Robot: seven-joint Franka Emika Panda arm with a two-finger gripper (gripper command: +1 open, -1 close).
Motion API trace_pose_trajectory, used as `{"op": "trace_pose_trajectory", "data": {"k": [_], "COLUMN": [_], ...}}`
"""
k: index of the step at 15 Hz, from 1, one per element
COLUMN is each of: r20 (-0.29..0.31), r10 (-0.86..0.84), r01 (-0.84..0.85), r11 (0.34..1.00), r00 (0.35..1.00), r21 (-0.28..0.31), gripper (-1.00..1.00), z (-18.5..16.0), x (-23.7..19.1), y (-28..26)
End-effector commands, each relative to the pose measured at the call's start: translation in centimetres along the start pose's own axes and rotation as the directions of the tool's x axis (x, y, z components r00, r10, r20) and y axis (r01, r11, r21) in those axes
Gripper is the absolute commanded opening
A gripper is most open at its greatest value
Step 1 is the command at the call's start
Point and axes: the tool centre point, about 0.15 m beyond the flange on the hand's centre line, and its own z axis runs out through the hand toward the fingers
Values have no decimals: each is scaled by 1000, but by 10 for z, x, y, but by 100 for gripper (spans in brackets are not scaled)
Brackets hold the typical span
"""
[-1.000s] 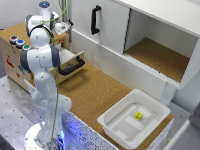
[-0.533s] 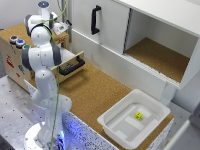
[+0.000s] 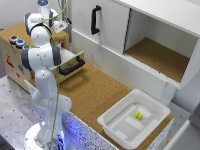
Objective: Place the purple object on top of the drawer
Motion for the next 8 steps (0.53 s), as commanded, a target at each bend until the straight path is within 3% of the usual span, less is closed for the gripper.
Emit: {"op": "trace_pose_trajectory", "data": {"k": [1,8], "r20": [40,79], "r10": [122,417], "r01": [-121,-414], "r11": [992,909], "r00": [992,905], "r21": [-36,-48], "gripper": [100,100], "z": [-37,-43], "x": [-46,-117], "y": [14,21]}}
